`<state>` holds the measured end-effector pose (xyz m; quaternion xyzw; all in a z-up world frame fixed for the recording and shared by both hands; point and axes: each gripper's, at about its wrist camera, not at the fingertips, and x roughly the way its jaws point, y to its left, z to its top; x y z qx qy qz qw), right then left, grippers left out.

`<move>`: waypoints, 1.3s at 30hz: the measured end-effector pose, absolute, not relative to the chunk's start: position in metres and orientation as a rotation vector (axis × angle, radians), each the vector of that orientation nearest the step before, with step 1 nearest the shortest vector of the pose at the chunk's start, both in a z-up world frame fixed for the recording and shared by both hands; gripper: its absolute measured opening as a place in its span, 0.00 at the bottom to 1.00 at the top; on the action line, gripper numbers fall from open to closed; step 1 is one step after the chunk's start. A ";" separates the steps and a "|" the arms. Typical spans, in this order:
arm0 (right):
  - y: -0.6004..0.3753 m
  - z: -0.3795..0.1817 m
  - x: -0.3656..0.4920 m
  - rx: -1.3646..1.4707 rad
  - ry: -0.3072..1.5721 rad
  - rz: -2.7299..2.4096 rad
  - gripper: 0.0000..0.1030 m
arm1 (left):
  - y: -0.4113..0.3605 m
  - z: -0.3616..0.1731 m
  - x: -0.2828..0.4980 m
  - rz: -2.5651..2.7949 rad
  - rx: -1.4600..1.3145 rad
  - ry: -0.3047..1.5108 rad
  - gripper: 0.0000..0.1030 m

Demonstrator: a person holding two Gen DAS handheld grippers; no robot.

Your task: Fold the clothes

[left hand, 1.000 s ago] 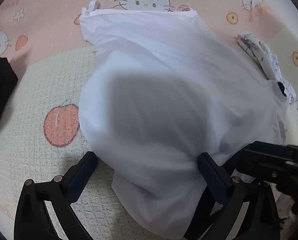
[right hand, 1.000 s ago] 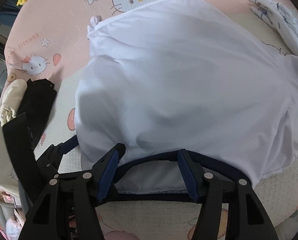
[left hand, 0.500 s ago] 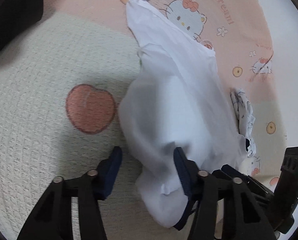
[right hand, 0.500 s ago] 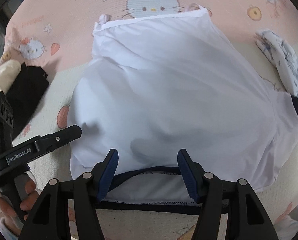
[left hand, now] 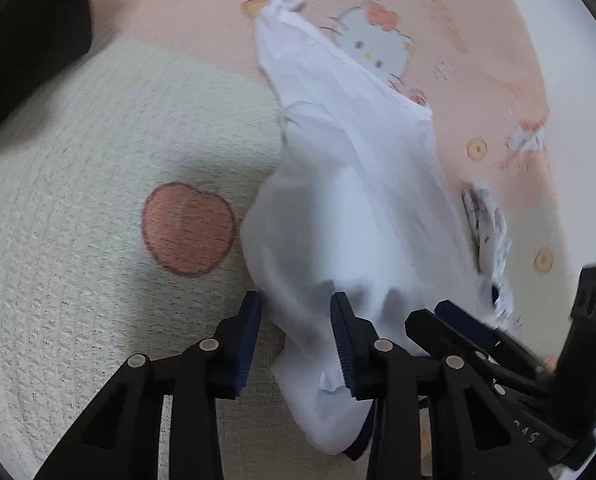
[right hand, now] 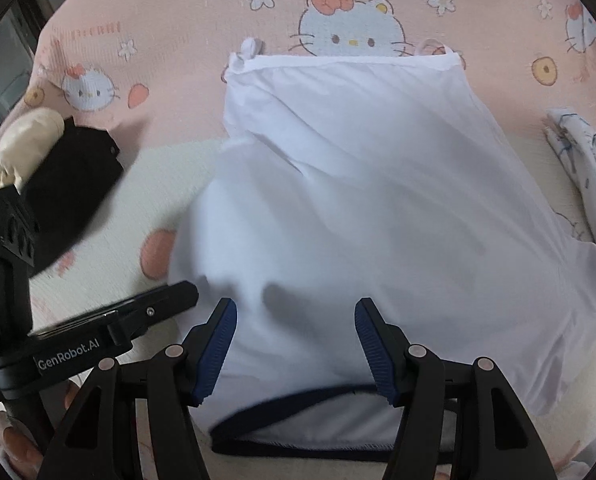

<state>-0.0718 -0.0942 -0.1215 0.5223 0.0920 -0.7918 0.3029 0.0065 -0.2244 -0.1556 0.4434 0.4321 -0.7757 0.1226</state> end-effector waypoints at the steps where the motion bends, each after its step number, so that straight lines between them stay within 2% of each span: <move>1: -0.095 -0.120 -0.074 1.381 0.231 -2.094 0.59 | -0.229 -0.154 0.009 -2.242 1.282 1.280 0.56; 2: -0.096 -0.119 -0.076 1.376 0.219 -2.089 0.59 | -0.234 -0.151 0.012 -2.239 1.255 1.289 0.63; 3: -0.097 -0.118 -0.078 1.367 0.209 -2.081 0.59 | -0.236 -0.148 0.012 -2.242 1.232 1.286 0.64; 10: -0.110 -0.125 -0.086 1.344 0.141 -1.973 0.59 | -0.241 -0.148 -0.002 -2.231 1.251 1.272 0.64; 16: -0.136 -0.145 -0.089 1.322 0.265 -1.947 0.59 | -0.242 -0.152 -0.005 -2.220 1.276 1.276 0.64; 17: -0.140 -0.151 -0.088 1.314 0.308 -1.956 0.55 | -0.242 -0.152 -0.006 -2.220 1.285 1.266 0.64; 18: -0.141 -0.154 -0.087 1.304 0.335 -1.967 0.44 | -0.242 -0.152 -0.007 -2.220 1.294 1.255 0.64; 20: -0.141 -0.156 -0.083 1.267 0.374 -1.975 0.37 | -0.242 -0.152 -0.011 -2.220 1.311 1.229 0.64; 22: -0.139 -0.154 -0.082 1.241 0.405 -1.995 0.27 | -0.240 -0.152 -0.014 -2.230 1.321 1.209 0.64; 24: -0.133 -0.150 -0.084 1.236 0.419 -2.041 0.08 | -0.237 -0.151 -0.019 -2.249 1.332 1.192 0.64; 25: -0.130 -0.151 -0.087 1.249 0.429 -2.061 0.05 | -0.236 -0.151 -0.021 -2.256 1.343 1.183 0.64; 28: -0.118 -0.163 -0.101 1.338 0.433 -2.098 0.05 | -0.231 -0.151 -0.027 -2.277 1.364 1.158 0.64; 30: -0.106 -0.171 -0.110 1.386 0.385 -2.101 0.00 | -0.229 -0.153 -0.028 -2.279 1.369 1.154 0.64; 39: -0.092 -0.171 -0.119 1.401 0.397 -2.140 0.00 | -0.235 -0.161 -0.031 -2.295 1.276 1.303 0.63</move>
